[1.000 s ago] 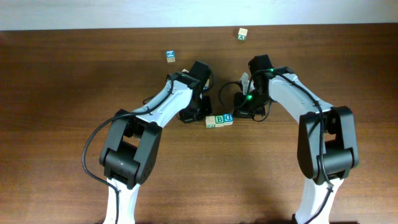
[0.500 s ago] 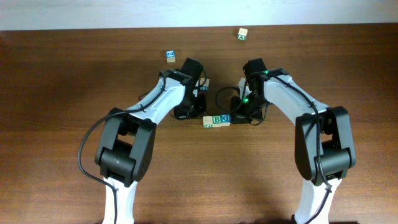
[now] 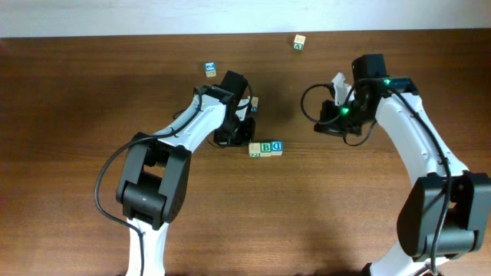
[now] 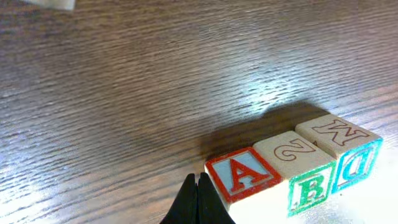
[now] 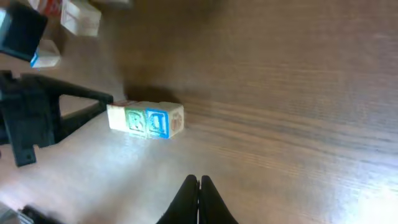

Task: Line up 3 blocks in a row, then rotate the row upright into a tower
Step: 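Press the row ends inward with both grippers to align the blocks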

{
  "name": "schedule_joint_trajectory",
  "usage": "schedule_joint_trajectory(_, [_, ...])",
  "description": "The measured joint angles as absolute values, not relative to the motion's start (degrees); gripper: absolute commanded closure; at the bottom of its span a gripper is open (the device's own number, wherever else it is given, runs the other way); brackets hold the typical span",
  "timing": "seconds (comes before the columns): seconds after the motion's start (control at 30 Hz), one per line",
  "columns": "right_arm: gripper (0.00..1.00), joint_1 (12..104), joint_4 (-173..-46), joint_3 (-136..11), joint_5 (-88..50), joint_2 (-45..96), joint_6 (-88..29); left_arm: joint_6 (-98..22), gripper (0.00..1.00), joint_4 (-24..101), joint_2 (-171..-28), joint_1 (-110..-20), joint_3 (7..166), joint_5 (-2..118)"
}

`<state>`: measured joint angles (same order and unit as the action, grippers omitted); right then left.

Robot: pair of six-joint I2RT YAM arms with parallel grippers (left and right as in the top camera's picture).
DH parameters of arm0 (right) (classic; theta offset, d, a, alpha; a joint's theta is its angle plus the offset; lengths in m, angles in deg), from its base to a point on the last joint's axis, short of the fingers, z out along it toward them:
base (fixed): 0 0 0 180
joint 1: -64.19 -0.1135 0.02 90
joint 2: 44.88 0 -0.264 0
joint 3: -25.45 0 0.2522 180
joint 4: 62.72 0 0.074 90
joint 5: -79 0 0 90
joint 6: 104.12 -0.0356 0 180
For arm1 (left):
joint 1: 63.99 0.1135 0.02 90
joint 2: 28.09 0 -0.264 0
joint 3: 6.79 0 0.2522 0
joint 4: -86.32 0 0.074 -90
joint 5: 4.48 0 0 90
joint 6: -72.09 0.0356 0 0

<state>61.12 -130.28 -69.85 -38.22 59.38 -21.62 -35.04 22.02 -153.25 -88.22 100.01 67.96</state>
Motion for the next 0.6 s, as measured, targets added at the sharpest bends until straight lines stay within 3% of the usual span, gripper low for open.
schedule_joint_trajectory(0.27, [0.96, 60.95, -107.76, -52.86, -47.22, 59.95, -23.15, -32.22, 1.00, 22.13, -153.25, -88.22, 100.01, 64.88])
schedule_joint_trajectory(0.47, [0.96, 60.95, -104.66, -51.70, -47.31, 62.36, -26.02, -32.76, 1.00, 22.02, -153.25, -88.22, 100.01, 64.81])
schedule_joint_trajectory(0.6, [0.95, 60.42, -104.16, -51.70, -46.79, 64.74, -29.95, -41.03, 1.00, 19.31, -153.25, -88.43, 99.96, 67.37])
